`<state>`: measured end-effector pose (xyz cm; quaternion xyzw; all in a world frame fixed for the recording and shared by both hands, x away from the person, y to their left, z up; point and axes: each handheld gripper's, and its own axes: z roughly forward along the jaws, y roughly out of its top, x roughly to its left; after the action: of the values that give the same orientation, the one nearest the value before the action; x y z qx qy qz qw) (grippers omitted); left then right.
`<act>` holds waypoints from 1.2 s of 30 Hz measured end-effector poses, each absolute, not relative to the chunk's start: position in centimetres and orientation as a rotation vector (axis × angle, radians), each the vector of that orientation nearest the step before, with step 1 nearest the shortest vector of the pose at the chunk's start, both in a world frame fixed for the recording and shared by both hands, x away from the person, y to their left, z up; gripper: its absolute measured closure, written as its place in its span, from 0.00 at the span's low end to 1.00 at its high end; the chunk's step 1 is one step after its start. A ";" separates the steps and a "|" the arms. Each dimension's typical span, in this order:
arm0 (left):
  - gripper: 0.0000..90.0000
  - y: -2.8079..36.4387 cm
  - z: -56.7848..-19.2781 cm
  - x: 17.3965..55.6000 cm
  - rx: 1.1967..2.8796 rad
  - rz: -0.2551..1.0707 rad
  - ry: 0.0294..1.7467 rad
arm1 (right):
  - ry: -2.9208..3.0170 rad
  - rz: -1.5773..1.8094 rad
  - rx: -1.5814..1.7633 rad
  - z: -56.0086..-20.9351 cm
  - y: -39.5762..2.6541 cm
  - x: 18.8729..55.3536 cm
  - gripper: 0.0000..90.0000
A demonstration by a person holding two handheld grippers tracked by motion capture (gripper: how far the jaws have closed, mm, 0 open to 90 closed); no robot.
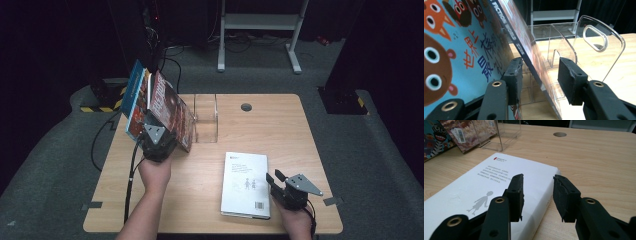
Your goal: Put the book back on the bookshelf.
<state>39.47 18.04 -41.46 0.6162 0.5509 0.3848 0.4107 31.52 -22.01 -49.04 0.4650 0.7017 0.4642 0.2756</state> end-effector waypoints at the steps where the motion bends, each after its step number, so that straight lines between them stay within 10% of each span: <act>1: 0.62 18.0 -41.5 39.4 1.552 0.971 1.386 | 1.887 1.247 1.249 -49.0 -22.0 31.5 0.67; 36: 0.62 17.5 -43.5 37.5 1.607 0.839 1.325 | 1.895 1.239 1.246 -49.2 -21.9 31.5 0.67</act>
<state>37.52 17.47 -43.51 0.6451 0.5318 0.3367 0.4332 31.47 -21.88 -49.18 0.4636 0.7051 0.4608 0.2749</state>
